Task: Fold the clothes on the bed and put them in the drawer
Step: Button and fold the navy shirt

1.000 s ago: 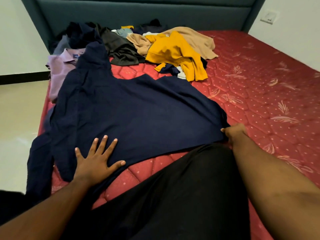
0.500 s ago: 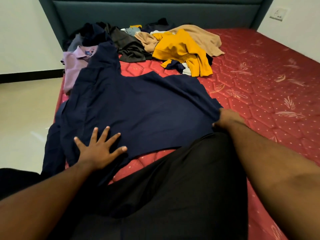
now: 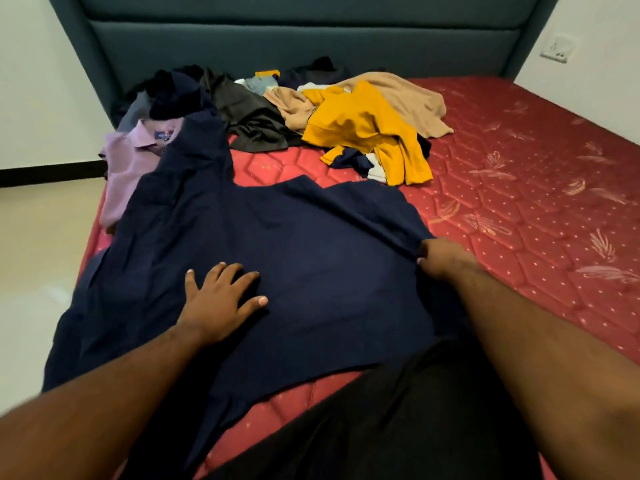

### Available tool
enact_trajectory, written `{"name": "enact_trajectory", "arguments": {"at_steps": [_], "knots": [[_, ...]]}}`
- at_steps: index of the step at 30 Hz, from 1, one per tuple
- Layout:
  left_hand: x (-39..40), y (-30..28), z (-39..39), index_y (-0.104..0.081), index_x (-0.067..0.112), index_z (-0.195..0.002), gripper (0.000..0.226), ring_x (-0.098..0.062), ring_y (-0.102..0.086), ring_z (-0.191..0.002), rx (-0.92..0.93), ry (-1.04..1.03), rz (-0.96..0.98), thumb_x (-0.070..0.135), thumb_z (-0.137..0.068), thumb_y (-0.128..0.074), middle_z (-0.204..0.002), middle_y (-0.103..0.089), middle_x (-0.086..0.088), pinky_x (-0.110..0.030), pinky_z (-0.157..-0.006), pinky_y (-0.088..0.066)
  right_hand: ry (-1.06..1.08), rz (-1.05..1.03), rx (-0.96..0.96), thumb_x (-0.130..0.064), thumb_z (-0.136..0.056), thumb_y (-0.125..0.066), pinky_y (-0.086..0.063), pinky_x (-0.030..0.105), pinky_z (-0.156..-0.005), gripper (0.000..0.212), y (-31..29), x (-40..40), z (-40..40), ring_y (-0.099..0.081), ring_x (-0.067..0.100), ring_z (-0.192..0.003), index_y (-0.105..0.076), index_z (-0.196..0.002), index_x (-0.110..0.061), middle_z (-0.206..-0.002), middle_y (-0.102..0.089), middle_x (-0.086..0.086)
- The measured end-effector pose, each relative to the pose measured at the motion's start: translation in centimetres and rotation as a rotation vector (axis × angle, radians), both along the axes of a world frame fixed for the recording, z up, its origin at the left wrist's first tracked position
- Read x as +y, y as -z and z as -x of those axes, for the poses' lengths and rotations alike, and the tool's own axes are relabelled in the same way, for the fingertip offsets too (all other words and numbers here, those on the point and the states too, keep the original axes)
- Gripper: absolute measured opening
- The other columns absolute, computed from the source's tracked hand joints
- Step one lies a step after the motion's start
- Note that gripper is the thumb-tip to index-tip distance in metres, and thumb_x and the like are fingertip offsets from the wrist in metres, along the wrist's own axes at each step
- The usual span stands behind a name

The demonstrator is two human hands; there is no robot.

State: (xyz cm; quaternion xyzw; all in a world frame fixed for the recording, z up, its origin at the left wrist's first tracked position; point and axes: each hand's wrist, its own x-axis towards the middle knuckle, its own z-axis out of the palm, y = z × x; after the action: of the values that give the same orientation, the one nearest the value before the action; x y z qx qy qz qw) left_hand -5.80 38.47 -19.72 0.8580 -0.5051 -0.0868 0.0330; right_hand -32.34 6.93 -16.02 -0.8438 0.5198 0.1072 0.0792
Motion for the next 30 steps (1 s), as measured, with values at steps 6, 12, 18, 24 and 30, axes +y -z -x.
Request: {"name": "enact_trajectory", "arguments": {"at_steps": [6, 12, 18, 24, 30], "knots": [[-12.1, 0.2, -7.2, -0.04, 0.029, -0.146, 0.059, -0.022, -0.014, -0.149, 0.034, 0.038, 0.093, 0.057, -0.095, -0.041, -0.157, -0.028, -0.001, -0.051, -0.119, -0.014, 0.091, 0.054, -0.54, -0.017, -0.09, -0.055, -0.051, 0.04, -0.087, 0.018, 1.2, -6.1, -8.7, -0.063, 0.035, -0.102, -0.069, -0.099, -0.012, -0.106, -0.069, 0.014], [-18.5, 2.2, -11.7, -0.031, 0.027, -0.151, 0.061, -0.022, -0.008, -0.15, 0.043, 0.061, 0.075, 0.055, -0.097, -0.036, -0.161, -0.018, -0.003, -0.049, -0.12, -0.009, 0.273, -0.058, -0.566, -0.046, -0.081, -0.065, -0.043, 0.049, -0.101, 0.058, 4.1, -14.1, -13.1, -0.053, 0.038, -0.12, -0.054, -0.129, -0.015, -0.132, -0.057, 0.014], [-18.3, 5.7, -12.0, -0.017, 0.038, -0.154, 0.075, -0.018, -0.01, -0.15, -0.085, 0.014, 0.12, 0.069, -0.086, -0.004, -0.163, -0.013, 0.005, -0.047, -0.12, -0.006, 0.42, -0.388, -0.664, -0.029, -0.065, -0.089, -0.053, 0.039, -0.078, 0.064, 3.5, -16.6, -16.3, -0.063, 0.029, -0.087, -0.057, -0.114, -0.002, -0.107, -0.065, 0.013], [-18.4, 6.0, -11.9, -0.012, 0.042, -0.154, 0.072, -0.022, -0.004, -0.151, -0.124, 0.003, 0.142, 0.069, -0.088, -0.005, -0.163, -0.011, 0.005, -0.052, -0.119, 0.003, 0.304, 0.045, -0.665, -0.024, -0.086, -0.07, -0.045, 0.038, -0.079, 0.037, 0.3, -18.8, -14.8, -0.061, 0.036, -0.099, -0.059, -0.11, 0.001, -0.109, -0.062, 0.021], [-18.6, 5.4, -12.0, 0.006, 0.049, -0.15, 0.078, -0.023, 0.006, -0.151, -0.082, -0.035, 0.034, 0.077, -0.078, 0.009, -0.164, 0.004, 0.007, -0.06, -0.114, 0.009, 0.314, 0.136, -0.552, -0.052, -0.092, -0.053, -0.04, 0.052, -0.097, 0.059, 2.0, -15.4, -13.7, -0.046, 0.042, -0.123, -0.042, -0.133, -0.011, -0.133, -0.048, 0.021]]}}
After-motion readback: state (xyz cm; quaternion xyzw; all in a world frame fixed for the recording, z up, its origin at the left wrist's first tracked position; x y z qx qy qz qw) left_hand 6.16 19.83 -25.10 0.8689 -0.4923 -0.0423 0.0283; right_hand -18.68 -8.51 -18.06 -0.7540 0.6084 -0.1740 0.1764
